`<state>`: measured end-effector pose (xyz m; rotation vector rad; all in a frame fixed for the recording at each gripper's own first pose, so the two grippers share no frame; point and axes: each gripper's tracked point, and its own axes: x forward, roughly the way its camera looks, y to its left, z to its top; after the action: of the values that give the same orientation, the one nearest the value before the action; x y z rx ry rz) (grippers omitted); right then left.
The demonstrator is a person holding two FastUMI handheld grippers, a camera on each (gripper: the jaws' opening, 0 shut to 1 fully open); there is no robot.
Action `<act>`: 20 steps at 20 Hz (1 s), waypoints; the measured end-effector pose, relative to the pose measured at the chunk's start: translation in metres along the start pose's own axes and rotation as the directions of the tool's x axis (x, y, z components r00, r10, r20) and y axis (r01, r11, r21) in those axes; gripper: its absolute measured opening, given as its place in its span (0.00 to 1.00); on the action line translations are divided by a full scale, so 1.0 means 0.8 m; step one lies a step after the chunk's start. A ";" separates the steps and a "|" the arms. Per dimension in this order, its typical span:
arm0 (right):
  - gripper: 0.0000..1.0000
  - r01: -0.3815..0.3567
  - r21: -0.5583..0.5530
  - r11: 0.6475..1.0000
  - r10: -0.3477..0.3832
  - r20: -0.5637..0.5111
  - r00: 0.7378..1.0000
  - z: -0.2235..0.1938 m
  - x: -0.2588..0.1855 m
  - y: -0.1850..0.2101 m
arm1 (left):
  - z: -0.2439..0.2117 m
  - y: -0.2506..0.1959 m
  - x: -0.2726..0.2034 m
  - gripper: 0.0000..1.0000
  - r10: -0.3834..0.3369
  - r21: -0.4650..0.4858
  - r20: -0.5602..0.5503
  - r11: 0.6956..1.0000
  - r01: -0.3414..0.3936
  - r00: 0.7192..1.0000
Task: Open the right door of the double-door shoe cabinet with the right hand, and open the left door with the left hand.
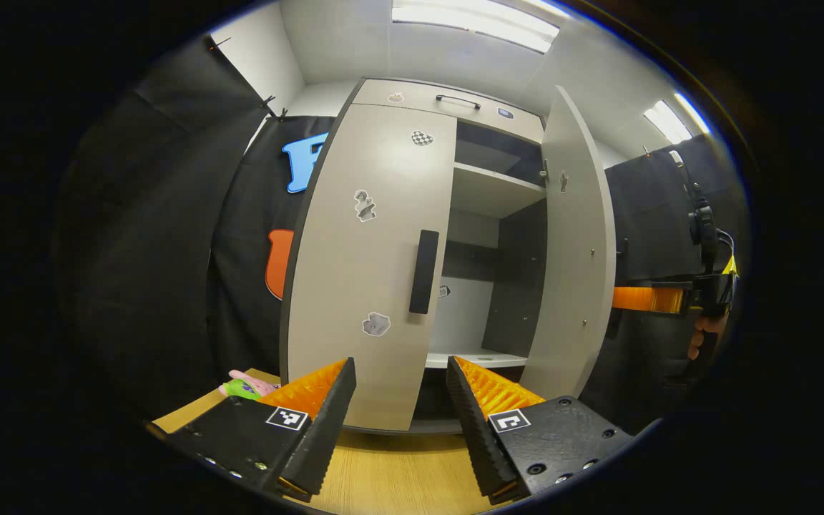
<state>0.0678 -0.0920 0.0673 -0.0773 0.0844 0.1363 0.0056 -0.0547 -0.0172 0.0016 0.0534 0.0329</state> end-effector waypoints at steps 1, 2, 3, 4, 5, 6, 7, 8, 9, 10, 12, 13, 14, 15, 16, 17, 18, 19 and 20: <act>0.17 0.009 -0.002 1.000 -0.009 0.001 1.000 0.000 -0.003 -0.005 | -0.002 -0.004 0.002 0.76 -0.007 -0.006 -0.005 1.000 0.007 1.000; 0.16 0.018 -0.001 1.000 -0.018 0.003 1.000 0.000 -0.003 -0.011 | -0.005 -0.009 0.004 0.76 -0.016 -0.010 -0.011 1.000 0.016 1.000; 0.15 0.027 -0.003 1.000 -0.027 0.004 1.000 0.000 -0.004 -0.017 | -0.008 -0.010 0.005 0.76 -0.022 -0.011 -0.017 1.000 0.022 1.000; 0.15 0.041 -0.008 0.999 -0.041 0.005 0.999 0.000 -0.005 -0.023 | -0.009 -0.013 0.005 0.76 -0.026 -0.011 -0.021 1.000 0.026 0.999; 0.14 0.063 -0.015 0.998 -0.063 0.007 0.998 -0.002 -0.006 -0.033 | -0.011 -0.014 0.006 0.76 -0.029 -0.011 -0.024 1.000 0.029 0.999; 0.14 0.091 -0.019 0.996 -0.091 0.012 0.996 -0.002 -0.007 -0.045 | -0.013 -0.015 0.005 0.76 -0.031 -0.012 -0.024 0.999 0.031 0.999; 0.12 0.118 -0.024 0.993 -0.118 0.016 0.993 -0.003 -0.007 -0.056 | -0.014 -0.014 0.005 0.76 -0.033 -0.014 -0.023 0.999 0.032 0.999; 0.12 0.146 -0.028 0.989 -0.146 0.017 0.989 -0.003 -0.008 -0.070 | -0.015 -0.012 0.006 0.76 -0.031 -0.015 -0.023 0.999 0.031 0.999; 0.11 0.174 -0.025 0.984 -0.174 0.019 0.985 -0.004 -0.009 -0.084 | -0.014 -0.010 0.007 0.76 -0.027 -0.016 -0.023 1.000 0.026 0.999; 0.09 0.200 -0.024 0.980 -0.199 0.029 0.980 -0.003 -0.010 -0.101 | -0.014 -0.008 0.008 0.76 -0.022 -0.019 -0.025 1.000 0.022 0.999; 0.04 0.139 0.051 0.989 -0.141 0.028 0.990 -0.004 -0.009 -0.105 | -0.014 -0.001 0.009 0.76 -0.006 -0.024 -0.027 1.000 0.005 1.000; 0.05 0.121 0.063 0.991 -0.123 0.033 0.992 -0.005 -0.007 -0.109 | -0.013 0.003 0.010 0.76 0.002 -0.027 -0.026 1.000 -0.003 1.000; 0.07 0.123 0.057 0.991 -0.125 0.031 0.992 -0.007 -0.009 -0.112 | -0.014 0.007 0.011 0.76 0.011 -0.032 -0.027 0.999 -0.012 1.000; 0.07 0.132 0.042 0.990 -0.133 0.034 0.990 -0.007 -0.009 -0.111 | -0.015 0.011 0.011 0.76 0.017 -0.037 -0.027 0.999 -0.018 0.999; 0.07 0.150 0.026 0.988 -0.151 0.028 0.988 -0.008 -0.010 -0.111 | -0.016 0.014 0.012 0.76 0.022 -0.041 -0.029 0.999 -0.023 0.999; 0.07 0.171 0.019 0.985 -0.171 0.009 0.985 -0.010 -0.016 -0.109 | -0.016 0.018 0.011 0.76 0.029 -0.041 -0.031 0.999 -0.030 0.999; 0.07 0.185 0.027 0.982 -0.185 0.002 0.983 -0.008 -0.029 -0.104 | -0.015 0.022 0.011 0.76 0.038 -0.038 -0.031 0.998 -0.039 0.999; 0.07 0.205 0.030 0.978 -0.205 0.017 0.979 -0.002 -0.048 -0.098 | -0.015 0.026 0.010 0.76 0.049 -0.034 -0.030 0.998 -0.050 0.998; 0.07 0.201 0.015 0.979 -0.202 0.051 0.978 0.004 -0.063 -0.092 | -0.016 0.031 0.010 0.76 0.060 -0.028 -0.029 0.998 -0.060 0.998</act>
<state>0.0288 -0.1713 0.0804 -0.0726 0.0250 -0.0648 0.0119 -0.0295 -0.0300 -0.0259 0.0813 0.0938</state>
